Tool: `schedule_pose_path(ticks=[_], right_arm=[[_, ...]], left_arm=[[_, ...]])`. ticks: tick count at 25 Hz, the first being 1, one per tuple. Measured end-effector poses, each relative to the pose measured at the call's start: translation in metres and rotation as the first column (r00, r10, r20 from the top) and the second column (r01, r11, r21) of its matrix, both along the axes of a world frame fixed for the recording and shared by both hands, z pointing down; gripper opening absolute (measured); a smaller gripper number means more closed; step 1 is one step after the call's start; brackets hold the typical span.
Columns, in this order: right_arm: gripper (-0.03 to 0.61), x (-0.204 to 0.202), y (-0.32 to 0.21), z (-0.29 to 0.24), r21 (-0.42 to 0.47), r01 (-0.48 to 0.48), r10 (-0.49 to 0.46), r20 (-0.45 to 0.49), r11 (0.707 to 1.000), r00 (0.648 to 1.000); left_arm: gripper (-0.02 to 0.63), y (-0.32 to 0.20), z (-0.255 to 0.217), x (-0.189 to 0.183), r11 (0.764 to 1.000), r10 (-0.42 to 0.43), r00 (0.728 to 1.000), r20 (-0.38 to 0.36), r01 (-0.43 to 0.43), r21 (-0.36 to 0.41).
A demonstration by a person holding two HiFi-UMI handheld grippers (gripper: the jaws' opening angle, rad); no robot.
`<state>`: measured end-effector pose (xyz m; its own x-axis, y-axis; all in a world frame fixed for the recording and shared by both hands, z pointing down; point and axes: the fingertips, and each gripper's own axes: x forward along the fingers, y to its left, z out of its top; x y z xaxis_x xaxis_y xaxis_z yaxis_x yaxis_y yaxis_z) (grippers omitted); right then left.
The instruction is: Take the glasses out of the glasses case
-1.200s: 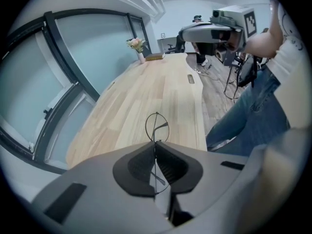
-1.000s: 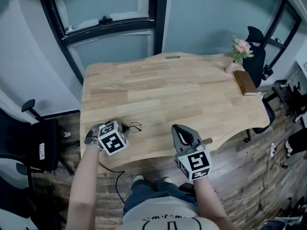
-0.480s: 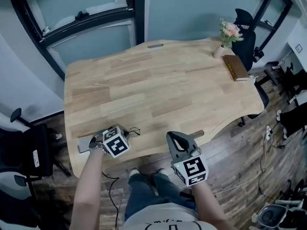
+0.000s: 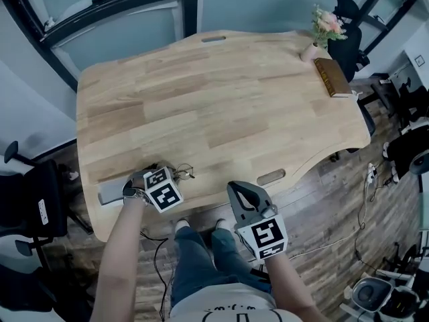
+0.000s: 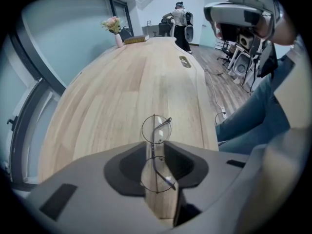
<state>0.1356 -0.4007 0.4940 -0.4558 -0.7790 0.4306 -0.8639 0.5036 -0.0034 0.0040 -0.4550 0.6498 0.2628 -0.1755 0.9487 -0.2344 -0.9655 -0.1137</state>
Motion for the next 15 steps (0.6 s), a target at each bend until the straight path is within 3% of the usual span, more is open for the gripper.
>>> schedule_pose_path(ticks=[2, 4, 7, 10, 13, 15], right_arm=[[0.012, 0.003, 0.000, -0.002, 0.004, 0.000, 0.000, -0.003, 1.000, 1.000], [0.012, 0.006, -0.002, -0.005, 0.016, -0.004, 0.004, -0.001, 1.000, 1.000], [0.012, 0.007, -0.005, -0.013, 0.044, 0.001, -0.001, 0.007, 0.999, 1.000], [0.012, 0.005, -0.005, -0.024, 0.079, 0.016, -0.018, 0.021, 0.997, 1.000], [0.012, 0.002, -0.004, -0.038, 0.117, 0.043, -0.049, 0.041, 0.992, 0.998], [0.012, -0.001, -0.005, -0.048, 0.144, 0.067, -0.076, 0.055, 0.987, 0.996]], left_arm=[[0.278, 0.000, -0.003, 0.002, 1.000, -0.030, 0.999, -0.027, 0.030, -0.008], [0.353, -0.005, -0.014, 0.004, 0.997, -0.071, 0.994, -0.081, 0.073, 0.029], [0.422, -0.012, -0.035, -0.003, 0.983, -0.123, 0.981, -0.148, 0.141, 0.118], [0.443, -0.006, -0.055, -0.017, 0.957, -0.207, 0.958, -0.197, 0.240, 0.161], [0.448, 0.008, -0.083, -0.036, 0.902, -0.338, 0.891, -0.302, 0.399, 0.168], [0.448, 0.017, -0.109, -0.051, 0.836, -0.423, 0.809, -0.407, 0.522, 0.171]])
